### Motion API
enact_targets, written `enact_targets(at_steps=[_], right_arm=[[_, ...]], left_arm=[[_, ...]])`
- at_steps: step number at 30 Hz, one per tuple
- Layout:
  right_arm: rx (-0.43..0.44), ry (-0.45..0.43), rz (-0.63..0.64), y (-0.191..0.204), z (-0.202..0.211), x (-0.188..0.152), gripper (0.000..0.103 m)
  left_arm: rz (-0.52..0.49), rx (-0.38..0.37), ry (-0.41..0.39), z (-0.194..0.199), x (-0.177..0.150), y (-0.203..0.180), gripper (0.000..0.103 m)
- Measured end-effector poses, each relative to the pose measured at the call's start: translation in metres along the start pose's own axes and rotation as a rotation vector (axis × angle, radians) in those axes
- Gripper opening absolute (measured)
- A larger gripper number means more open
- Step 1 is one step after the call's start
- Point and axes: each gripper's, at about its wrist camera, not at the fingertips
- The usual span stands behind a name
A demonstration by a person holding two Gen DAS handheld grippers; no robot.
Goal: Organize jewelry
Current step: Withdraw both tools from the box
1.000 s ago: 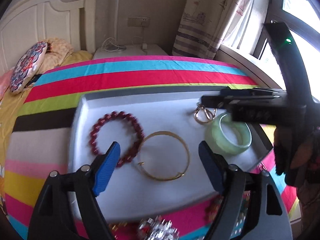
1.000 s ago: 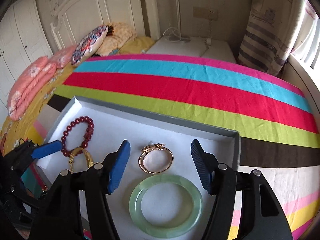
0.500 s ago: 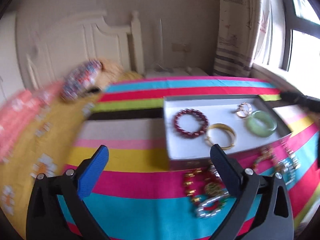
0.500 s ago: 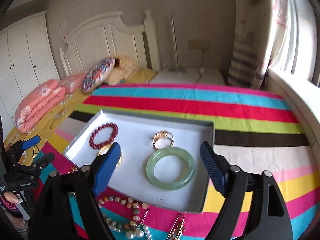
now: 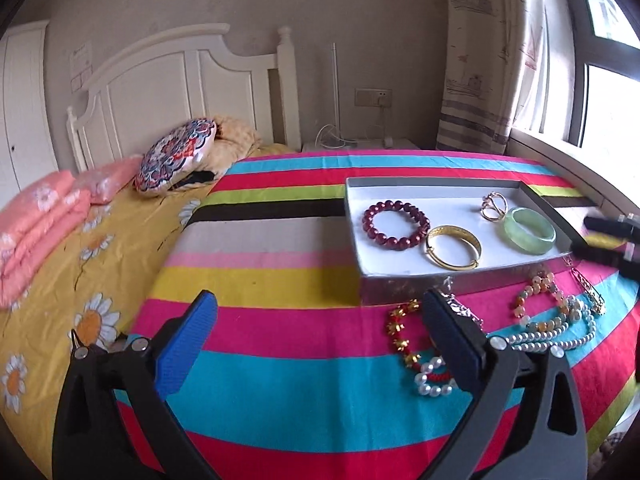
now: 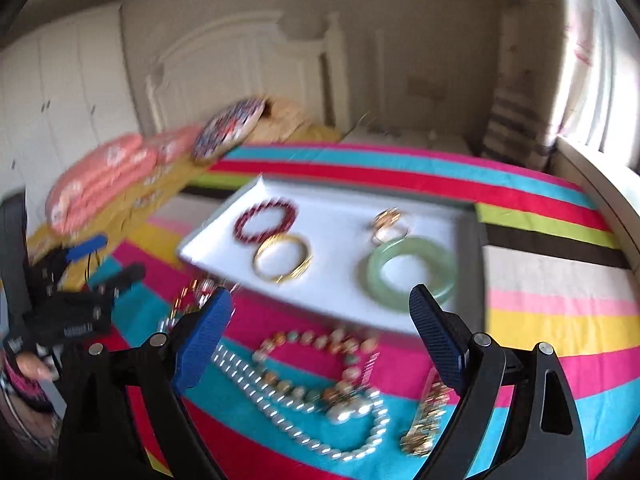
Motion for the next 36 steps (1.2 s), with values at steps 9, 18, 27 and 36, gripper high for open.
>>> enact_targets(at_steps=[9, 18, 27, 36], right_arm=[[-0.024, 0.100, 0.210, 0.073, -0.035, -0.010, 0.076], [-0.147, 0.137, 0.360, 0.105, -0.052, -0.007, 0.069], [-0.274, 0.088, 0.549, 0.137, -0.062, -0.012, 0.068], [-0.338, 0.086, 0.328, 0.061, -0.045, 0.004, 0.059]], left_arm=[[0.001, -0.030, -0.011, -0.002, -0.002, 0.000, 0.101], [0.079, -0.088, -0.011, -0.004, -0.003, 0.012, 0.101], [0.085, -0.108, -0.022, -0.002, -0.004, 0.013, 0.101], [0.103, -0.121, -0.025, -0.002, -0.005, 0.017, 0.101]])
Point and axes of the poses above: each gripper's, at about its wrist camera, not at the fingertips, and z roughly against the way its jaws point, y to its left, x to its top, and after that the axes turned 7 degrees about -x, right-handed
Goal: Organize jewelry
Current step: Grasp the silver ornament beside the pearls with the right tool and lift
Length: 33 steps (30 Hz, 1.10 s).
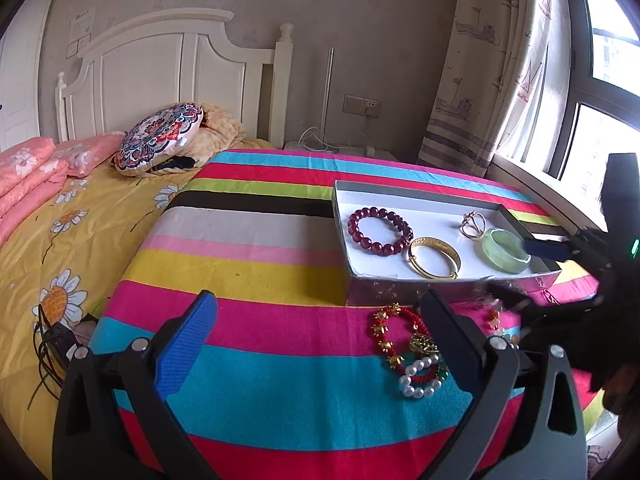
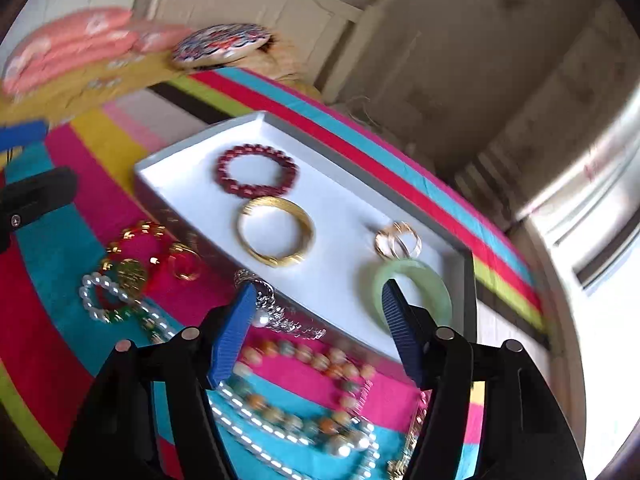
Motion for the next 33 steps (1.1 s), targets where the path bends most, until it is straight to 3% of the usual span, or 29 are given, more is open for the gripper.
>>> enact_targets(at_steps=[3, 4, 7, 11, 18, 21, 25, 28, 31, 33], right_arm=[[0.045, -0.020, -0.119, -0.038, 0.007, -0.014, 0.056], [0.098, -0.028, -0.156, -0.050, 0.010, -0.019, 0.056], [0.208, -0.035, -0.217, -0.061, 0.016, -0.031, 0.056], [0.229, -0.008, -0.222, -0.056, 0.013, -0.040, 0.056], [0.273, -0.064, -0.074, -0.016, 0.022, -0.035, 0.056], [0.285, -0.088, 0.045, -0.001, 0.015, -0.026, 0.053], [0.279, -0.105, 0.215, 0.012, 0.008, -0.017, 0.042], [0.298, -0.089, 0.264, 0.008, 0.006, -0.012, 0.030], [0.322, -0.101, 0.313, 0.002, 0.009, -0.016, 0.028], [0.349, -0.098, 0.305, -0.006, 0.011, -0.019, 0.018]], left_arm=[[0.005, -0.005, 0.005, -0.001, 0.000, 0.001, 0.101], [0.006, -0.006, 0.003, 0.000, -0.001, 0.001, 0.101], [0.004, -0.008, 0.004, 0.000, -0.001, 0.000, 0.101], [0.003, -0.014, 0.011, -0.002, -0.001, 0.000, 0.101], [0.004, -0.022, 0.020, -0.004, -0.001, 0.000, 0.101], [0.000, -0.031, 0.029, -0.005, -0.001, 0.000, 0.101], [0.000, -0.040, 0.039, -0.008, -0.001, -0.001, 0.101], [0.004, -0.045, 0.044, -0.009, -0.001, 0.000, 0.101], [0.006, -0.064, 0.054, -0.009, -0.001, 0.000, 0.101], [0.013, -0.064, 0.063, -0.011, -0.001, 0.001, 0.101]])
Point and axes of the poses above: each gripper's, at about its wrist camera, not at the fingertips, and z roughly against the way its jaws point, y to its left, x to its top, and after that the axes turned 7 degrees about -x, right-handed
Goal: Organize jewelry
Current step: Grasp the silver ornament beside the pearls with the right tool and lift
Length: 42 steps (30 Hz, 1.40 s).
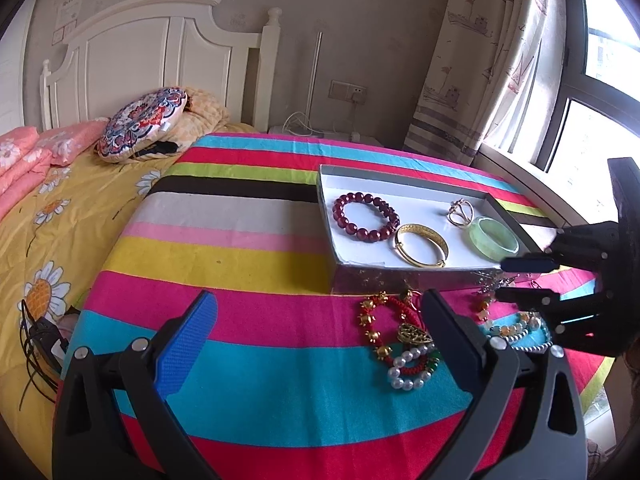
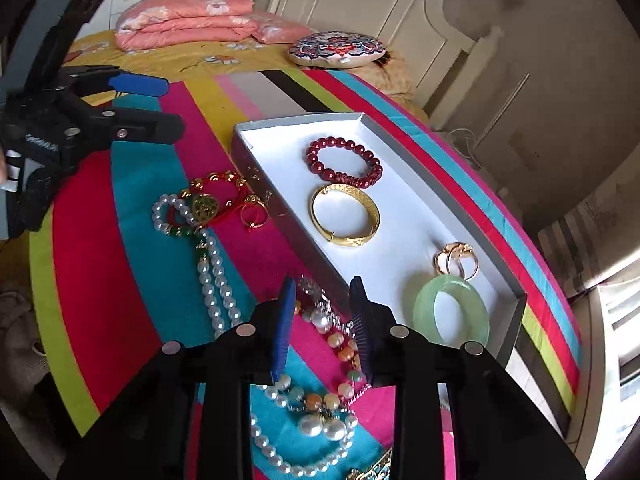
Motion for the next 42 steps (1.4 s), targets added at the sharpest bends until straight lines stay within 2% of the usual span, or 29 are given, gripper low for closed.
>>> enact_targets(at_steps=[1, 5, 10, 15, 20, 24, 26, 29, 31, 36, 39, 42], right_arm=[[0.019, 0.000, -0.020, -0.006, 0.001, -0.004, 0.015], [0.083, -0.024, -0.192, -0.033, 0.003, -0.023, 0.015], [0.163, -0.114, -0.299, -0.044, 0.015, -0.037, 0.016], [0.163, -0.114, -0.229, -0.038, 0.014, -0.020, 0.018], [0.142, -0.033, -0.071, -0.016, -0.006, -0.001, 0.018], [0.094, -0.001, 0.026, 0.000, -0.014, -0.002, 0.017], [0.078, -0.017, 0.024, 0.001, -0.009, -0.004, 0.013], [0.154, -0.083, -0.155, -0.023, 0.013, -0.011, 0.010], [0.267, -0.137, -0.357, -0.048, 0.030, -0.023, 0.010], [0.440, -0.164, -0.735, -0.074, 0.043, -0.060, 0.010], [0.484, -0.187, -0.864, -0.076, 0.047, -0.076, 0.010], [0.459, -0.223, -0.924, -0.075, 0.056, -0.087, 0.010]], left_arm=[[0.000, 0.001, 0.005, -0.001, 0.000, 0.000, 0.101], [-0.001, 0.002, 0.002, 0.000, 0.000, -0.001, 0.101], [0.003, -0.005, 0.009, -0.002, 0.000, -0.001, 0.101], [0.005, -0.004, 0.007, -0.001, 0.001, 0.000, 0.101], [0.007, -0.008, 0.011, -0.002, 0.000, 0.001, 0.101], [0.014, -0.031, 0.019, 0.000, -0.001, 0.003, 0.101], [0.018, -0.050, 0.019, 0.003, -0.001, 0.003, 0.101], [-0.010, -0.045, 0.041, 0.007, -0.005, -0.002, 0.101], [-0.036, -0.043, 0.051, 0.009, -0.008, -0.008, 0.101], [-0.170, -0.027, 0.107, 0.006, -0.019, -0.036, 0.101], [-0.205, -0.051, 0.134, 0.004, -0.025, -0.046, 0.101], [-0.157, -0.105, 0.183, -0.005, -0.025, -0.046, 0.100]])
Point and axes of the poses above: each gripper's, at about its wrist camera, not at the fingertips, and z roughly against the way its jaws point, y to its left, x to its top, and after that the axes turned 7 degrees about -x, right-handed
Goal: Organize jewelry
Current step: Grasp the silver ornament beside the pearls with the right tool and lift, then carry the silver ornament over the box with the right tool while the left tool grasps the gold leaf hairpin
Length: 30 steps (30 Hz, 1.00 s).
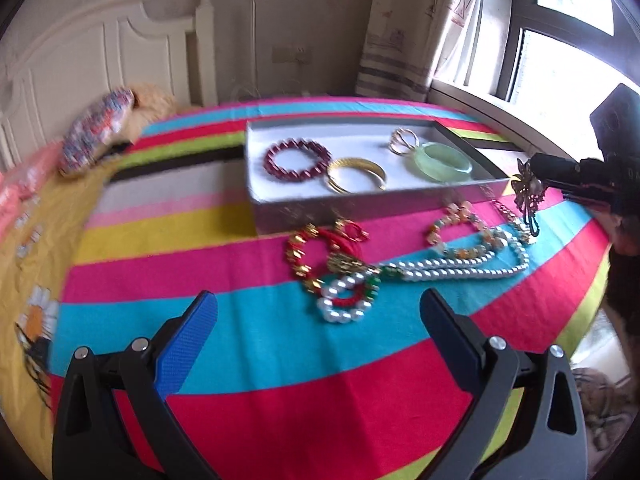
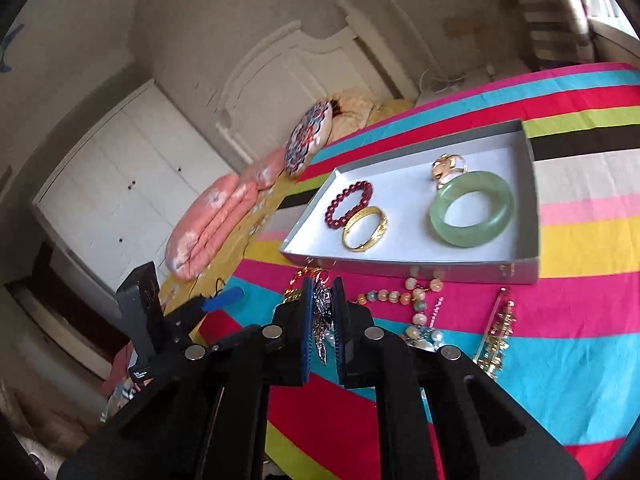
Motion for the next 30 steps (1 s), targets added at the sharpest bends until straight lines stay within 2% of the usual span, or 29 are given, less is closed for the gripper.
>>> enact_targets(at_steps=[3, 6, 7, 12, 19, 22, 25, 30], right_arm=[[0.003, -0.020, -0.017, -0.003, 0.006, -0.001, 0.010], [-0.002, -0.029, -0.005, -0.002, 0.008, -0.001, 0.010], [-0.007, -0.034, 0.001, -0.001, 0.009, -0.002, 0.010], [-0.031, -0.126, -0.012, -0.014, 0.036, 0.003, 0.010], [-0.127, -0.201, -0.049, -0.037, 0.068, 0.002, 0.010], [-0.194, -0.243, -0.039, -0.044, 0.086, 0.000, 0.010], [-0.212, -0.272, -0.046, -0.053, 0.099, 0.000, 0.010], [-0.229, -0.286, -0.066, -0.068, 0.109, -0.007, 0.010]], left_arm=[[0.024, -0.012, 0.025, -0.008, 0.004, 0.000, 0.093], [0.012, 0.004, 0.041, -0.013, 0.011, -0.003, 0.077], [0.005, 0.003, 0.045, -0.014, 0.013, -0.006, 0.076], [-0.091, -0.051, 0.033, -0.008, 0.022, -0.044, 0.076], [-0.221, -0.187, 0.055, -0.044, 0.040, -0.128, 0.076], [-0.261, -0.229, 0.089, -0.068, 0.049, -0.157, 0.062], [-0.283, -0.251, 0.147, -0.095, 0.056, -0.179, 0.055], [-0.277, -0.246, 0.212, -0.127, 0.058, -0.193, 0.041]])
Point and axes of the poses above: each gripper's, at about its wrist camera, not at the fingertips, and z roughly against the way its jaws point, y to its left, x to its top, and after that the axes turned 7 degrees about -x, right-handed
